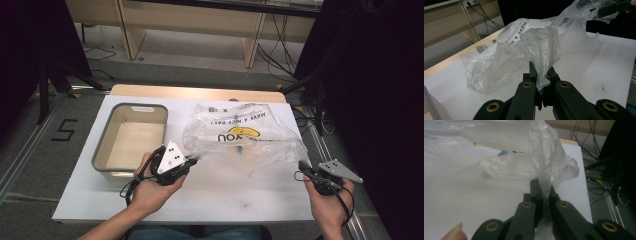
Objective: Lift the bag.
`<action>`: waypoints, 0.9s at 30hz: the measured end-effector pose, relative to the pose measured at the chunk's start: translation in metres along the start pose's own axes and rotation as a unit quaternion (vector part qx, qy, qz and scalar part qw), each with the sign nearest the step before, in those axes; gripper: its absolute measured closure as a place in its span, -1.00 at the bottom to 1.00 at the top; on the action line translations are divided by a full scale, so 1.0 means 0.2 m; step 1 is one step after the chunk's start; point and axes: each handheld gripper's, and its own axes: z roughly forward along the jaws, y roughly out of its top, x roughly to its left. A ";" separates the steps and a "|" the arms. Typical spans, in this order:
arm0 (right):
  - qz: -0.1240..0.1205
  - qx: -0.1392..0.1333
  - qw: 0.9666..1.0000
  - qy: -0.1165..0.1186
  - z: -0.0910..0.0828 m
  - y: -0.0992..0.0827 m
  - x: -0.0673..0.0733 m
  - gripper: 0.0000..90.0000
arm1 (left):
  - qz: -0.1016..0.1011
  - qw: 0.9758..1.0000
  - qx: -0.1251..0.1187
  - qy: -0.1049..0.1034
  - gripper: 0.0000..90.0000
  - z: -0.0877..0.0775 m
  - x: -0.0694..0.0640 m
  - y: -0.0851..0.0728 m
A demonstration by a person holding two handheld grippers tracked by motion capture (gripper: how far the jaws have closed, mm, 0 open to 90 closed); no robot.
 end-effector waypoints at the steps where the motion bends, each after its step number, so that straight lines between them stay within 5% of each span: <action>1: 0.000 -0.001 1.000 -0.001 0.00 0.00 0.00 1.00 | 0.001 1.000 -0.003 -0.001 0.97 0.00 0.00 0.01; 27: 0.008 -0.041 0.999 -0.032 0.02 0.06 -0.02 1.00 | 0.012 0.998 -0.054 -0.011 0.97 -0.03 -0.05 0.17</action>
